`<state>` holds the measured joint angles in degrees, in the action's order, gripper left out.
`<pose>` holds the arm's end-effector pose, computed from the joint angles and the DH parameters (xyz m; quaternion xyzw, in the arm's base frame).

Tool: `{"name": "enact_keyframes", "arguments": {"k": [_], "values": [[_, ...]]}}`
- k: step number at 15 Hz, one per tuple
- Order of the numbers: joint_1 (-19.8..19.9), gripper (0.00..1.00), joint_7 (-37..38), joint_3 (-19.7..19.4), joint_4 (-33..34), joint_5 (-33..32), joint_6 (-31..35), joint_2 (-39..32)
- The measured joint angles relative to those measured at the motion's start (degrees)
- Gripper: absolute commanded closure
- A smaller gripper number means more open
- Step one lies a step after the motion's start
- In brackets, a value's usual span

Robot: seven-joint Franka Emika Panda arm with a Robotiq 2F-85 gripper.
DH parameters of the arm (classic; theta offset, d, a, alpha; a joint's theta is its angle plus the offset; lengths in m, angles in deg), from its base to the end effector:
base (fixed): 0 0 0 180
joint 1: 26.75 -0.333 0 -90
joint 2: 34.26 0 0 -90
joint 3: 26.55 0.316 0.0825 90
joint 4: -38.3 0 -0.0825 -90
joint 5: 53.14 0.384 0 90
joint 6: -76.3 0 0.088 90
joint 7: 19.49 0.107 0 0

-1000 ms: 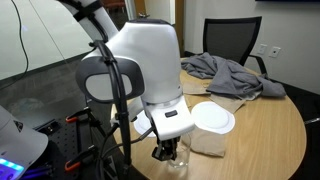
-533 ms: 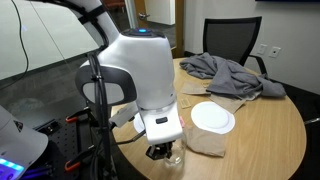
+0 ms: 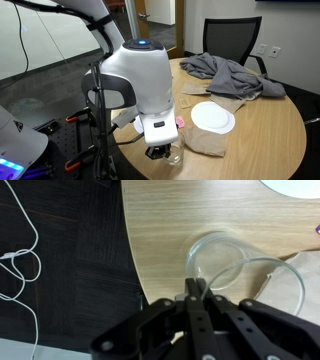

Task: Move the glass cup to the right.

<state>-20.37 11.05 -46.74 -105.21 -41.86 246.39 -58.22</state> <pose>0.4033 -0.2323 0.1426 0.8357 -0.5453 0.0433 0.0476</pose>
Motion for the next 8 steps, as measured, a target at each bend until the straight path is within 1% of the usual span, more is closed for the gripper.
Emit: {"name": "enact_keyframes", "arguments": {"k": [6,7,8], "values": [[2.21,0.99,-2.44,2.99,0.66,3.60,2.17,-1.70],[2.59,0.70,-2.70,3.46,0.70,3.82,2.60,-1.78],[2.91,0.69,-3.25,3.85,0.76,4.03,2.87,-1.86]]}}
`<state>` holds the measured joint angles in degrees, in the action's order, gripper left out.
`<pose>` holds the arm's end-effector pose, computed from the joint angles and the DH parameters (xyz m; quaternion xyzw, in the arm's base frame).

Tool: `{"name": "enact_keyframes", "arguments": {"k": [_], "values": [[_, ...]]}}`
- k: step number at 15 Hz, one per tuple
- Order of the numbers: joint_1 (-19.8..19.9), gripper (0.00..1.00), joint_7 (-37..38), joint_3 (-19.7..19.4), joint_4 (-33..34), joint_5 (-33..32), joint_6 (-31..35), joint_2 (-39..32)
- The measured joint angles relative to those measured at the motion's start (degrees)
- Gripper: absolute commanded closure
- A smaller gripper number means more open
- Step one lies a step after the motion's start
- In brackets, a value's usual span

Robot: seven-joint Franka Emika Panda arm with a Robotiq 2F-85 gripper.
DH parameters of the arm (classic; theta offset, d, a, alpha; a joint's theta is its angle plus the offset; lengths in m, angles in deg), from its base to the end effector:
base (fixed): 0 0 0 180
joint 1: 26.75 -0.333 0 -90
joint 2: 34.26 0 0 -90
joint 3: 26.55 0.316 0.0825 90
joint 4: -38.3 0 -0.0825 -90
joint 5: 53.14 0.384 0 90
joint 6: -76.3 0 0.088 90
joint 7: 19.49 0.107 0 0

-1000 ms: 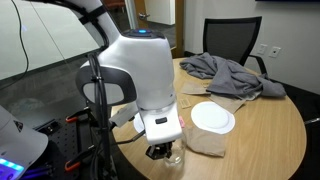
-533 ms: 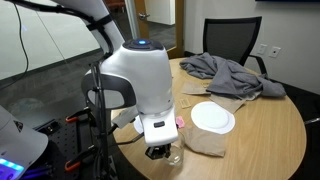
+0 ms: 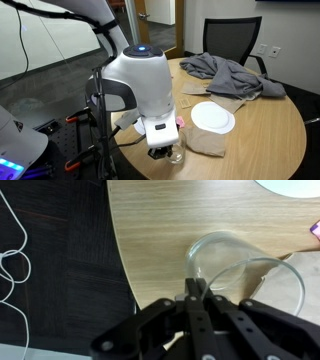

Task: Move the glass cup to the right.

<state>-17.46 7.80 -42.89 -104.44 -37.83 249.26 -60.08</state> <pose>0.4070 -0.2306 0.1324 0.8362 -0.5444 0.0550 0.0368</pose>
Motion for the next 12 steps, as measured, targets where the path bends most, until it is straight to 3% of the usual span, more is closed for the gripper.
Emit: {"name": "enact_keyframes", "arguments": {"k": [9,12], "values": [[0.59,0.03,-3.29,0.88,-0.24,0.09,1.69,2.78],[-0.04,0.00,-4.95,-0.59,-1.94,-0.88,1.23,6.61]]}}
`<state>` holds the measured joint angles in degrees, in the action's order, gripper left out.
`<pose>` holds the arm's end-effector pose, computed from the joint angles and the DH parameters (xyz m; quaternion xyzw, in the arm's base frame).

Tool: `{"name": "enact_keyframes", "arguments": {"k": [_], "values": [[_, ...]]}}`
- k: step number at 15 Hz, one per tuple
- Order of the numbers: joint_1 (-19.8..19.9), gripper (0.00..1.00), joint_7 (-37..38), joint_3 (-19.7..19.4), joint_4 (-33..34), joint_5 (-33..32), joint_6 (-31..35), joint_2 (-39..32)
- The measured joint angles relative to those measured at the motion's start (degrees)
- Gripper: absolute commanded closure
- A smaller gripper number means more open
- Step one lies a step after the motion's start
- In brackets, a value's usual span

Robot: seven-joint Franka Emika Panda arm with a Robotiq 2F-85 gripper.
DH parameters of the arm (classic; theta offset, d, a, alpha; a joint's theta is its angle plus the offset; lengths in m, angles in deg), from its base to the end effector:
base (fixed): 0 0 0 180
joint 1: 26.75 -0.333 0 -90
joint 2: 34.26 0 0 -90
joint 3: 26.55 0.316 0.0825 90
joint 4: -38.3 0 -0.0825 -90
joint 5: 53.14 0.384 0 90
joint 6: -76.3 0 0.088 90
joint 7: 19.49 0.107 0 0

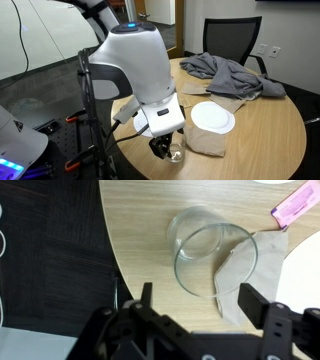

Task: Move the glass cup to the right.

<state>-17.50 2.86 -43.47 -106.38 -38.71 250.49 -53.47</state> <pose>0.4133 -0.2330 0.1770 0.8556 -0.5070 0.1009 0.0252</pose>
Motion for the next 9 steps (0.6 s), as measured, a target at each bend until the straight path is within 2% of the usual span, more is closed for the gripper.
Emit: {"name": "enact_keyframes", "arguments": {"k": [6,9], "values": [[-3.41,0.00,-0.88,-4.62,-4.02,-10.42,-3.50,10.43],[-4.99,0.00,-1.16,-4.24,-4.15,-14.44,-7.54,14.77]]}}
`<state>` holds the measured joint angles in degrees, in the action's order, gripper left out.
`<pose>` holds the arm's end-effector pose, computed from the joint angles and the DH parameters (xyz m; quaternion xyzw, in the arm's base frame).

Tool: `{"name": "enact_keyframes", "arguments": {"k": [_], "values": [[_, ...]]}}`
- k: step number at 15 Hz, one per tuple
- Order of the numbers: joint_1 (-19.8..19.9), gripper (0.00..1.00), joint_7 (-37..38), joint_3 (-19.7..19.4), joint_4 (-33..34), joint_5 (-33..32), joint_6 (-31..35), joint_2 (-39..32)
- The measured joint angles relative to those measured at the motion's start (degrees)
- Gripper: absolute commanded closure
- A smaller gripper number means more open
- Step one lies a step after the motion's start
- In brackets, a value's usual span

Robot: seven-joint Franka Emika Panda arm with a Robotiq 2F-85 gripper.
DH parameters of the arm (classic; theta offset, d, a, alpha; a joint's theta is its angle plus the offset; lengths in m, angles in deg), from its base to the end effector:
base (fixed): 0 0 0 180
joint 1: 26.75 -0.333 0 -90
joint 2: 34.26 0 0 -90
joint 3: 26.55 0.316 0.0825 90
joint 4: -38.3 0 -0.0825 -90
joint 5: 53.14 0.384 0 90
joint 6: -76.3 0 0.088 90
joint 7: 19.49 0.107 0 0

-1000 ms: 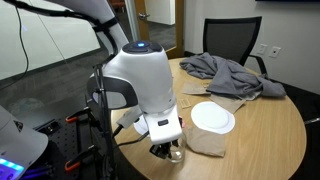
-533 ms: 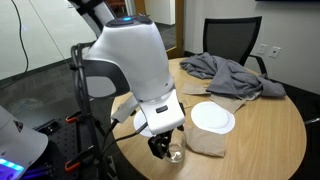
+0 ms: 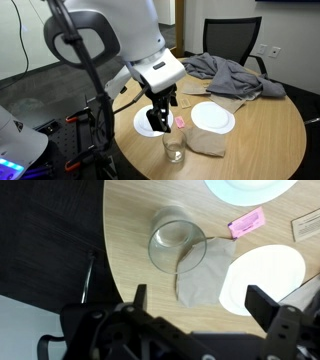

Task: Move the glass cup to the right.

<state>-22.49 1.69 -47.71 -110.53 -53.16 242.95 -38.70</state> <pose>0.4183 -0.2007 0.2545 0.9127 -0.3906 0.1185 0.0183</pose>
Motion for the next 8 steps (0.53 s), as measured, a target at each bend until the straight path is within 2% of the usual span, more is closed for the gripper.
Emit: {"name": "enact_keyframes", "arguments": {"k": [2,8], "values": [[-0.68,0.00,-1.34,2.01,-0.04,-0.58,-2.29,2.49],[-0.61,0.00,-4.40,11.33,-0.19,-0.58,-6.59,8.15]]}}
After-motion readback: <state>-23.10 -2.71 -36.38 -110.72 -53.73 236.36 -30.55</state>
